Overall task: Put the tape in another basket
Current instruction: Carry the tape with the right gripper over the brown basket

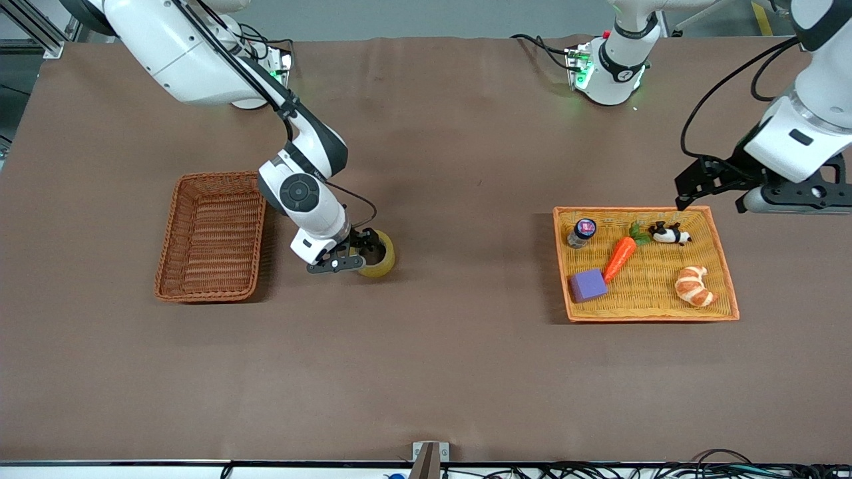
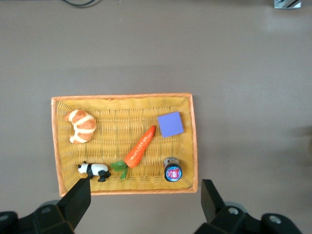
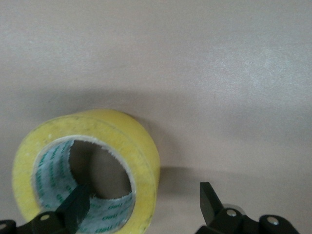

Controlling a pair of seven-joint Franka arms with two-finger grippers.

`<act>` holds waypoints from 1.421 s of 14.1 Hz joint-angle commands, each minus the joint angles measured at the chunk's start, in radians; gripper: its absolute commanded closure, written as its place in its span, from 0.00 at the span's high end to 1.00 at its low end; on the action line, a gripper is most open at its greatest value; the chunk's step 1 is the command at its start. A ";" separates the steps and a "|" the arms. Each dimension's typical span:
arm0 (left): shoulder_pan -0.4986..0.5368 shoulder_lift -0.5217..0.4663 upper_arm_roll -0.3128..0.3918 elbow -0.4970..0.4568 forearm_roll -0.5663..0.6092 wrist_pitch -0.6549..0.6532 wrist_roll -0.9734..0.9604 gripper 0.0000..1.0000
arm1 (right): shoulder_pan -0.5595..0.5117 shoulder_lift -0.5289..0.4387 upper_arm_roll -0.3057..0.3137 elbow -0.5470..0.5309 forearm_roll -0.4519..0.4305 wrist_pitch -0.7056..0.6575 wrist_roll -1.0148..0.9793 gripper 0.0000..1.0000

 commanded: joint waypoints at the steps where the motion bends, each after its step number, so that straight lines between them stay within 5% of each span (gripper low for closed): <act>1: 0.006 -0.006 -0.001 -0.022 -0.017 -0.015 0.010 1.00 | -0.017 0.018 0.011 0.012 -0.064 0.005 0.030 0.99; 3: 0.004 0.000 0.002 -0.023 -0.018 -0.016 0.012 1.00 | -0.017 0.025 0.011 0.013 -0.083 0.011 0.031 0.80; 5: -0.023 -0.009 0.060 -0.026 -0.020 -0.030 0.023 0.99 | -0.016 0.026 0.011 0.013 -0.104 0.011 0.031 0.37; 8: -0.037 -0.023 0.093 -0.034 -0.036 -0.042 0.096 0.99 | -0.003 0.026 0.009 0.013 -0.127 0.006 0.082 0.03; 12: -0.050 -0.043 0.130 -0.036 -0.043 -0.058 0.128 1.00 | -0.032 0.014 0.014 0.021 -0.182 -0.016 0.128 0.00; 14: -0.054 -0.075 0.142 -0.062 -0.043 -0.073 0.130 1.00 | -0.058 -0.033 0.019 0.057 -0.170 -0.149 0.128 0.00; 16: -0.054 -0.073 0.140 -0.057 -0.035 -0.088 0.124 1.00 | -0.068 -0.108 0.012 0.102 -0.039 -0.254 0.116 0.00; 20: -0.056 -0.043 0.110 -0.042 0.002 -0.088 0.110 1.00 | -0.086 -0.277 -0.128 0.098 0.101 -0.374 -0.069 0.00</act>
